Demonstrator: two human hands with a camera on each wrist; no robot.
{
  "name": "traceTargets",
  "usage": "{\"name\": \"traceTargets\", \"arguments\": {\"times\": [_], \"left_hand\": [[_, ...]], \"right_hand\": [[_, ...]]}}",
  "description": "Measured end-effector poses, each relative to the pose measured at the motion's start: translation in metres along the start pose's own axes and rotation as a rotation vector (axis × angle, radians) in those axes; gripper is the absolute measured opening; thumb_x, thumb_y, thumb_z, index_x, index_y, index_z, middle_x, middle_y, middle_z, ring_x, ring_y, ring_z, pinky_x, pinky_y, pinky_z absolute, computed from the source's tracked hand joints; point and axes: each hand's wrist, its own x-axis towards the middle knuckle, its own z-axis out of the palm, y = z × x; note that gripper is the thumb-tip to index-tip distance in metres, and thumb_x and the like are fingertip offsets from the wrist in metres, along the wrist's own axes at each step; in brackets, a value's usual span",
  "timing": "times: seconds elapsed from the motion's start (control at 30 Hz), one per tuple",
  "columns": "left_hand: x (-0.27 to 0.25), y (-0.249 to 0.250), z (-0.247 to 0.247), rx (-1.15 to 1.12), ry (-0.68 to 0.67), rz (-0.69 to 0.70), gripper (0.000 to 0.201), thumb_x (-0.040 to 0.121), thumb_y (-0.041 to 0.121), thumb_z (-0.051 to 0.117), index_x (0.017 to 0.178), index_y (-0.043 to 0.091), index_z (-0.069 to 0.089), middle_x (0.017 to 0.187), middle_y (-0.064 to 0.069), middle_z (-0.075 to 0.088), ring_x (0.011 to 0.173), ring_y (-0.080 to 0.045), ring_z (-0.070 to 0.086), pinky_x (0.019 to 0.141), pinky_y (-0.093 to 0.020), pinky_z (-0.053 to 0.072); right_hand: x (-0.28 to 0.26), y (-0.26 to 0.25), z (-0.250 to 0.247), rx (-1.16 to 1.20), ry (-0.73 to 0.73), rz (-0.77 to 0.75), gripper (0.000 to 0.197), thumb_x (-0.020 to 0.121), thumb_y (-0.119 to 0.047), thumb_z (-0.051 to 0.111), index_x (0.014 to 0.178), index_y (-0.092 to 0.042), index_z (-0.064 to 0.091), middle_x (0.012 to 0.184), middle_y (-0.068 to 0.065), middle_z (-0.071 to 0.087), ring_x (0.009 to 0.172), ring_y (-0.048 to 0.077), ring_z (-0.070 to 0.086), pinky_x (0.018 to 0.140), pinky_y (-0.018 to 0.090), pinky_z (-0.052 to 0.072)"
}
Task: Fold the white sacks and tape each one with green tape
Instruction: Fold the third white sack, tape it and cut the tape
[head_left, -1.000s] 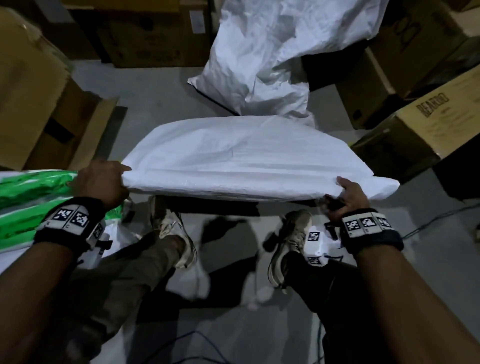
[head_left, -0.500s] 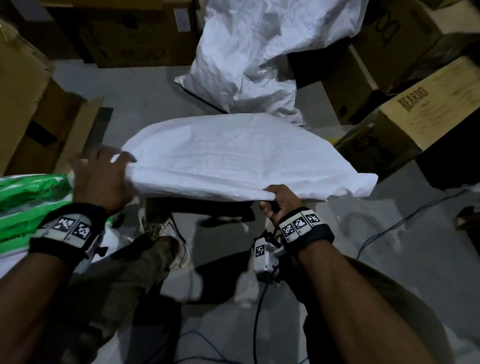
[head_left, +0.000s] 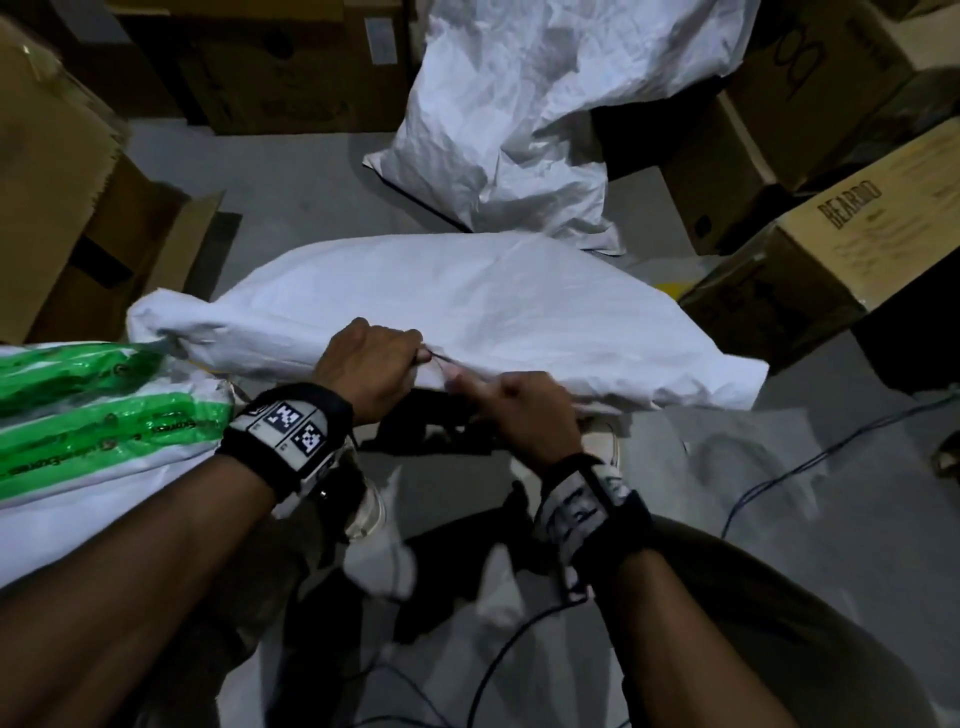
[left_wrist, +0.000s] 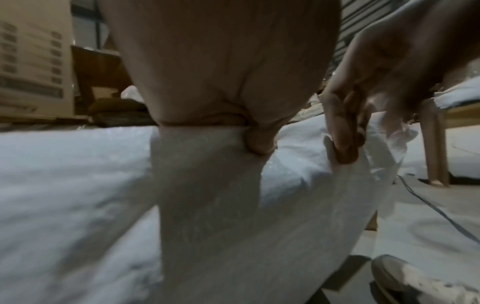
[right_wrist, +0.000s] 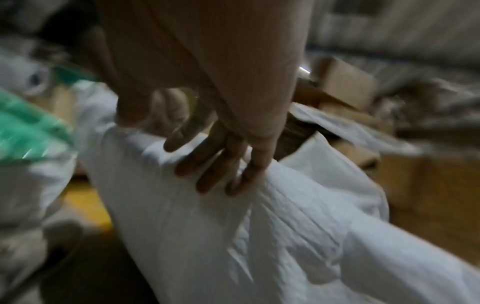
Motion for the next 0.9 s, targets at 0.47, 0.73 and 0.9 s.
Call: {"name": "traceTargets", "arguments": {"times": [0.47, 0.73, 0.9], "left_hand": [[0.005, -0.015, 0.001, -0.145, -0.548, -0.17, 0.05, 0.096, 0.055, 0.031, 0.099, 0.017, 0.063, 0.111, -0.006, 0.068, 0.098, -0.028, 0.062, 0.092, -0.042, 0.047], [-0.009, -0.013, -0.002, 0.083, -0.239, -0.109, 0.047, 0.099, 0.059, 0.037, 0.117, 0.02, 0.057, 0.126, -0.011, 0.059, 0.117, -0.032, 0.054, 0.102, -0.05, 0.033], [-0.034, 0.022, 0.016, 0.288, -0.243, 0.146, 0.108, 0.07, 0.084, 0.039, 0.148, 0.01, 0.042, 0.15, -0.016, 0.044, 0.141, -0.034, 0.039, 0.113, -0.067, 0.019]], "right_hand": [[-0.021, 0.062, 0.036, -0.872, 0.377, -0.672, 0.077, 0.083, -0.006, 0.042, 0.154, -0.032, 0.036, 0.154, 0.007, 0.038, 0.144, 0.03, 0.034, 0.117, 0.057, 0.022], [0.006, 0.082, 0.041, -0.865, 0.199, -0.604, 0.057, 0.084, -0.028, 0.044, 0.139, -0.024, 0.058, 0.116, 0.002, 0.072, 0.111, 0.035, 0.065, 0.106, 0.051, 0.03], [0.011, 0.054, 0.035, -0.818, 0.215, -0.578, 0.055, 0.083, -0.026, 0.043, 0.134, -0.014, 0.062, 0.091, 0.003, 0.077, 0.097, 0.028, 0.072, 0.102, 0.046, 0.035]]}}
